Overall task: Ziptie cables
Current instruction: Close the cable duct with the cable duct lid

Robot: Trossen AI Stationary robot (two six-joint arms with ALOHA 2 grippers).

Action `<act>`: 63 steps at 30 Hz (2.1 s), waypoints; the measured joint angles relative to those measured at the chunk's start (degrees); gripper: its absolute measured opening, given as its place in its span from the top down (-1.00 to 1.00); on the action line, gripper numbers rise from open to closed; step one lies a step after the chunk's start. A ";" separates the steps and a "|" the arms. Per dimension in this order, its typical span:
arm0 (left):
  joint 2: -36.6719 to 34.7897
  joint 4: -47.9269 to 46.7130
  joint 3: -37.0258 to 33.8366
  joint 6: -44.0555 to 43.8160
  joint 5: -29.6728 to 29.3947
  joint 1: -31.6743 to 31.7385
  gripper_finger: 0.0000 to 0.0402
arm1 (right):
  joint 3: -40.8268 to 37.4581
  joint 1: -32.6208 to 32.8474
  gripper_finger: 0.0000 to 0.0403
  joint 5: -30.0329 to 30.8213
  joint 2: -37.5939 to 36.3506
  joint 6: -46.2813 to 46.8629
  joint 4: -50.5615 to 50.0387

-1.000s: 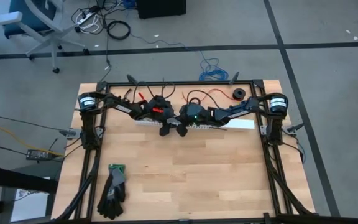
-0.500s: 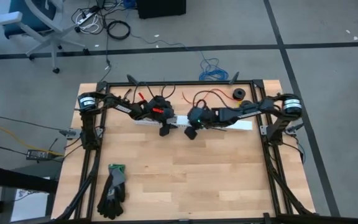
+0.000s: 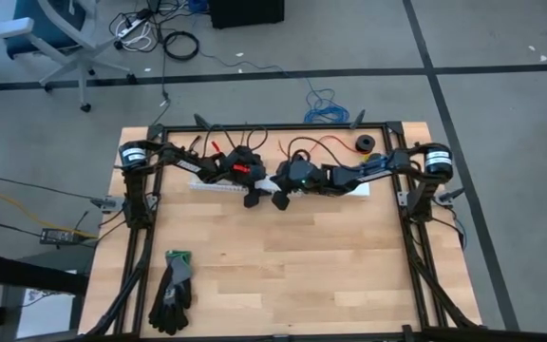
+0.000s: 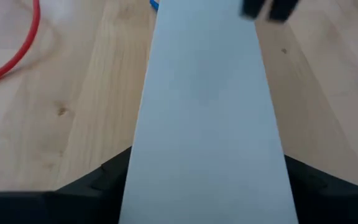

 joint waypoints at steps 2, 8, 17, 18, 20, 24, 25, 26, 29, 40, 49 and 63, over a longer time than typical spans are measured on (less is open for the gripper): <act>0.00 0.46 -0.02 -0.11 -0.07 0.11 -0.35 | -0.03 0.77 1.00 0.47 -0.91 -0.19 -0.26; 0.00 0.87 -0.02 0.33 5.76 0.06 -0.35 | -0.01 2.31 1.00 0.54 -1.50 -0.08 -0.38; 0.07 4.18 -0.02 -2.37 -0.37 -0.22 -0.35 | -0.01 3.76 1.00 1.44 -1.66 0.14 -0.56; 0.07 4.50 -0.02 -2.62 -0.21 -0.26 -0.35 | 0.01 3.87 1.00 1.46 -1.66 0.14 -0.56; 0.07 4.64 -0.02 -2.68 -0.01 -0.31 -0.35 | 0.01 4.10 1.00 1.50 -1.66 0.14 -0.82; 0.07 4.89 -0.02 -2.66 -0.26 -0.66 -0.37 | 0.05 4.25 1.00 1.52 -1.66 0.63 -1.65; 0.07 5.19 -0.02 -2.66 -0.35 -0.92 -0.39 | 0.05 4.25 1.00 1.52 -1.66 0.64 -1.59; 0.07 5.48 -0.02 -2.64 -0.24 -1.07 -0.42 | 0.05 4.25 1.00 1.52 -1.68 0.64 -1.57; 0.04 6.14 -0.02 -2.62 -0.17 -1.60 -0.50 | 0.05 4.25 1.00 1.52 -1.68 0.73 -1.59; -3.93 5.08 0.00 -2.07 -1.22 0.46 -0.64 | 0.10 5.41 1.00 1.52 -1.68 0.80 -2.97; -13.37 -5.80 -3.76 0.80 -1.29 2.75 -0.64 | 0.10 5.41 1.00 1.54 -1.70 2.13 -4.12; -25.38 1.38 -20.06 0.40 -4.77 3.60 -0.64 | 0.10 5.41 1.00 1.56 -1.70 2.94 -3.80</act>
